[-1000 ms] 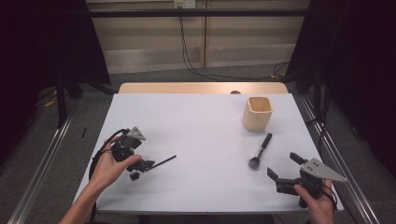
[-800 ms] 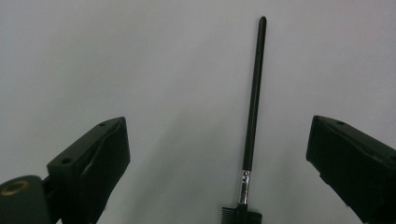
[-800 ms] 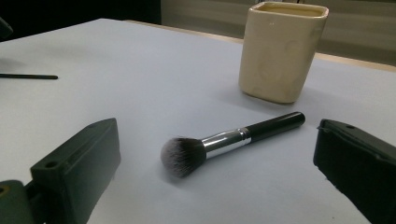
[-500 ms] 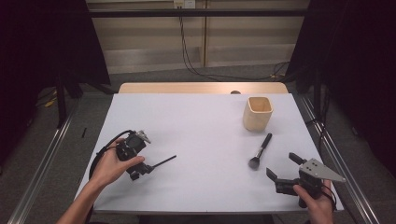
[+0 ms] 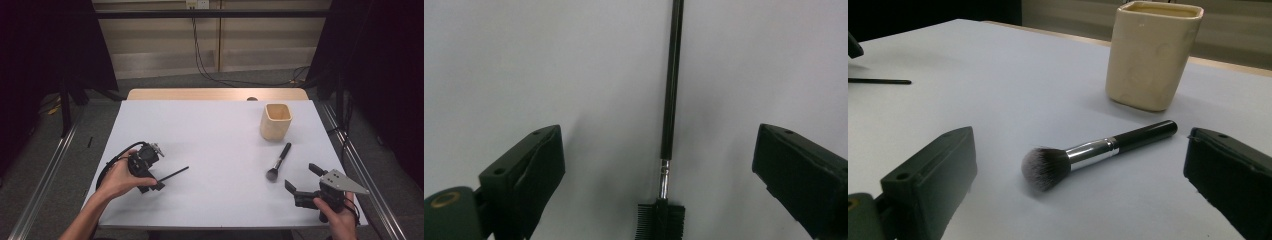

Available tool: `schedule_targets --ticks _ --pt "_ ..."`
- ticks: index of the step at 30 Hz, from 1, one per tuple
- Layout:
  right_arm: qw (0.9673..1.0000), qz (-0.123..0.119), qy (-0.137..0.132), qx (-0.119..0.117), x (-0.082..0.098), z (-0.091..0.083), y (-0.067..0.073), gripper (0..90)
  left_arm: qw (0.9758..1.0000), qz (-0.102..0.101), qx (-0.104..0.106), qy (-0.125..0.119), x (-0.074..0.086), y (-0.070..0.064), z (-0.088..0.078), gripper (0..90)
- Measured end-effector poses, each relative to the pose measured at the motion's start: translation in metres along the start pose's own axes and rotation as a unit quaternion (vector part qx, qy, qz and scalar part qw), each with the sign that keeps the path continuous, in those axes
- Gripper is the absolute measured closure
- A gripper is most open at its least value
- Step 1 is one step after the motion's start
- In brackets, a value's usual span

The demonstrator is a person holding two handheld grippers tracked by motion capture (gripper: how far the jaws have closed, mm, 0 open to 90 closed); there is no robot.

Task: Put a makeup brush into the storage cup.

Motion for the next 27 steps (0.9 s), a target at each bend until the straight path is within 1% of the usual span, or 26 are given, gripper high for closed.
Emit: schedule_targets --ticks 1,2,3,4,5,6,7,9,10,11,12,13,15,16,17,18,22,23,24,25,26,27 --pt "1.0000 0.000 0.000 0.000 0.000 0.000 0.000 0.3 1.0000 -0.002 0.000 0.000 0.000 0.000 0.001 7.1" --pt "1.0000 -0.003 0.000 -0.001 0.000 0.000 0.000 0.3 1.0000 0.000 -0.005 0.006 0.000 0.000 0.002 7.3" --pt "1.0000 -0.003 0.000 -0.001 0.000 0.000 0.000 0.3 0.9999 0.003 -0.004 0.012 -0.001 -0.001 0.002 7.3" --pt "1.0000 -0.005 0.000 -0.002 0.000 0.000 0.000 0.3 0.9998 0.003 -0.013 0.012 -0.001 -0.002 0.003 7.7" --pt "1.0000 -0.005 0.000 -0.002 0.000 0.000 0.000 0.3 0.9998 0.001 -0.014 0.015 -0.001 -0.003 0.003 7.7" --pt "1.0000 -0.005 0.001 -0.001 0.000 0.000 0.000 0.3 0.9998 0.003 -0.010 0.016 -0.001 -0.003 0.004 10.6" --pt "1.0000 -0.005 0.001 -0.001 0.000 0.000 0.000 0.3 0.9998 0.002 -0.012 0.017 -0.001 -0.003 0.004 19.7" --pt "1.0000 -0.005 0.001 -0.002 0.000 0.000 0.000 0.3 0.9994 -0.001 -0.017 0.029 -0.001 -0.003 0.006 21.4" --pt "1.0000 -0.004 0.001 -0.002 0.000 0.000 0.000 0.3 0.9994 0.001 -0.012 0.033 -0.001 -0.004 0.007 28.4" --pt "1.0000 -0.002 0.001 -0.002 0.000 0.000 0.000 0.3 0.9995 0.001 -0.006 0.032 -0.001 -0.005 0.008 31.5" --pt "1.0000 -0.002 0.001 -0.002 0.000 0.000 0.000 0.3 0.9990 0.007 -0.018 0.039 -0.002 -0.007 0.010 32.3" --pt "1.0000 -0.002 0.001 -0.002 0.000 0.000 0.000 0.3 0.9990 0.007 -0.018 0.039 -0.002 -0.007 0.010 32.9" --pt "1.0000 -0.006 0.003 -0.004 0.000 0.000 0.000 0.3 0.9987 0.008 -0.027 0.043 -0.003 -0.009 0.011 34.7" --pt "1.0000 -0.007 0.003 -0.004 0.000 0.000 0.000 0.3 0.9987 0.007 -0.028 0.042 -0.003 -0.008 0.011 36.6" --pt "1.0000 -0.007 0.003 -0.004 0.000 0.000 0.000 0.3 0.9987 0.005 -0.029 0.042 -0.003 -0.008 0.011 36.6" --pt "1.0000 -0.005 0.002 -0.004 0.000 0.000 0.001 0.3 0.9986 0.004 -0.029 0.044 -0.003 -0.007 0.010 39.3" --pt "1.0000 -0.007 0.002 -0.003 0.000 0.001 0.001 0.3 0.9978 0.000 -0.031 0.058 -0.007 -0.010 0.011 46.8" --pt "1.0000 -0.007 0.003 -0.003 0.000 0.001 0.001 0.3 0.9975 0.003 -0.030 0.064 -0.008 -0.011 0.011 49.4" --pt "0.9999 -0.009 0.004 -0.004 0.000 0.001 0.000 0.3 0.9973 0.006 -0.028 0.067 -0.009 -0.012 0.011 55.6" --pt "0.9999 -0.010 0.004 -0.004 0.000 0.001 0.000 0.3 0.9970 0.006 -0.030 0.071 -0.010 -0.013 0.011 55.6" --pt "1.0000 -0.007 0.004 -0.004 0.000 0.001 0.001 0.3 0.9965 0.013 -0.029 0.077 -0.011 -0.013 0.011 56.8" --pt "0.9999 -0.007 0.004 -0.006 0.000 0.001 0.001 0.3 0.9966 0.012 -0.025 0.078 -0.012 -0.014 0.011 61.7"
Point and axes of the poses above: each handheld gripper's, and its own axes: z roughly forward along the jaws, x roughly out of its underside, y roughly to its left, the point moved 1 cm from there along z, roughly forward along the jaws, and after that the axes turned 3 degrees about z, right-handed, at the moved point
